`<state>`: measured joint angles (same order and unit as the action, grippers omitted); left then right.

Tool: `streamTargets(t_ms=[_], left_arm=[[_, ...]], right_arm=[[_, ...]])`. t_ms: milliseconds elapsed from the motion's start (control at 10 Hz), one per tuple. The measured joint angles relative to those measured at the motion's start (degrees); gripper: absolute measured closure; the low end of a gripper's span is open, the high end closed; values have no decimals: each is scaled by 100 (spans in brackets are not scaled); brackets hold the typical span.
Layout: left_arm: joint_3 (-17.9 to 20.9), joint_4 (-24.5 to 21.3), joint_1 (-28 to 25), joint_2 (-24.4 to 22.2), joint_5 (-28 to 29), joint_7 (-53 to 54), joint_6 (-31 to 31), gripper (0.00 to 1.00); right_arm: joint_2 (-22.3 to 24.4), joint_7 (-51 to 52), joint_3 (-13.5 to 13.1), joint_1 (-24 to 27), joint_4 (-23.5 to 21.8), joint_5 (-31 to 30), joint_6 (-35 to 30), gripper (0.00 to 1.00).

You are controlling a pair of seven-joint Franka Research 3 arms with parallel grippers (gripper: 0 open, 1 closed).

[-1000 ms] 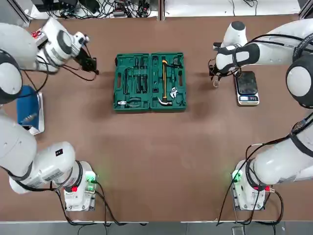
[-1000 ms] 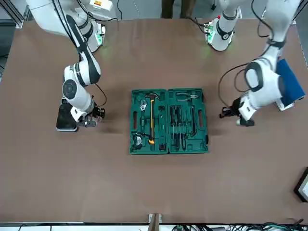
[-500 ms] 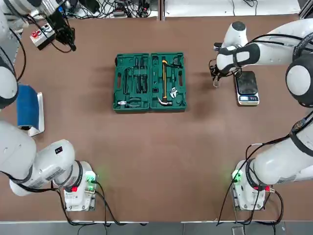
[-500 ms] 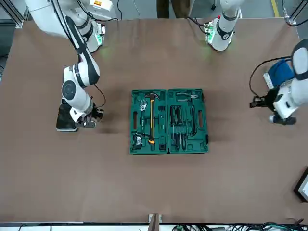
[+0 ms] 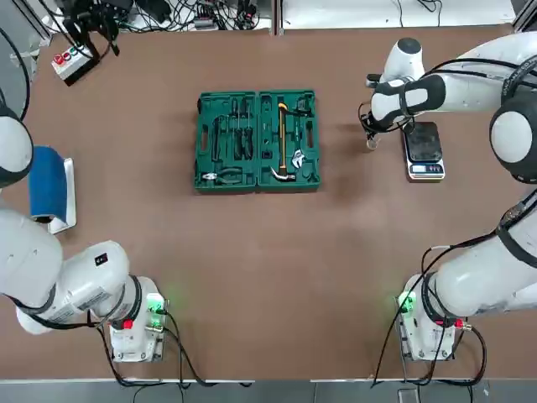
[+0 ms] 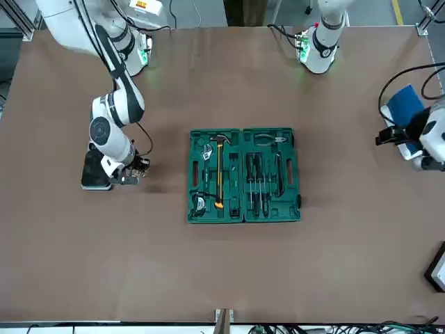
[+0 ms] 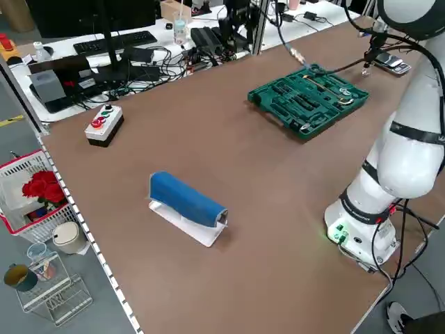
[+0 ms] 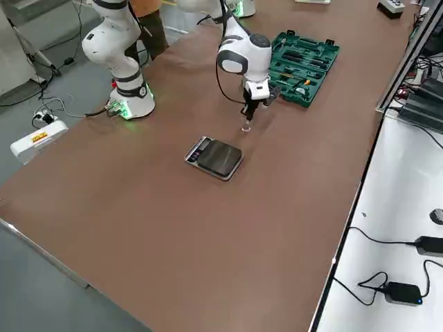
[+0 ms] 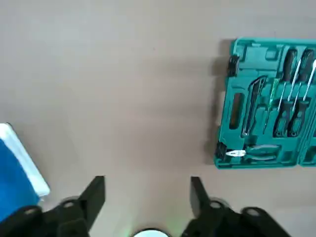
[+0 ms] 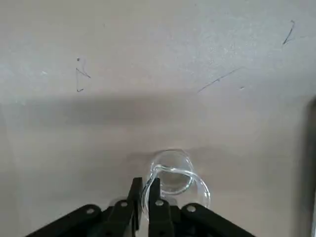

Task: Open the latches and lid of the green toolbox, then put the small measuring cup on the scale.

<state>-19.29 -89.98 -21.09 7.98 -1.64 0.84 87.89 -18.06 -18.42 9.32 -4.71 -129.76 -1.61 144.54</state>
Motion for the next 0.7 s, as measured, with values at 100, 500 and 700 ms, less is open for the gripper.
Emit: streamTargets(t_ms=[100,500,700], left_arm=[[341,124,362,-53,37,-14,-35,1],[930,197,940,-514,202,-281,-71,0],[1195,262,1254,-739,205,-493,-182,0]], right_arm=[[4,-1,-4,3,6,-9,-7,93],[18,-1,-7,27,26,-24,-54,93],[17,-1,-4,27,50,-25,-131,93]])
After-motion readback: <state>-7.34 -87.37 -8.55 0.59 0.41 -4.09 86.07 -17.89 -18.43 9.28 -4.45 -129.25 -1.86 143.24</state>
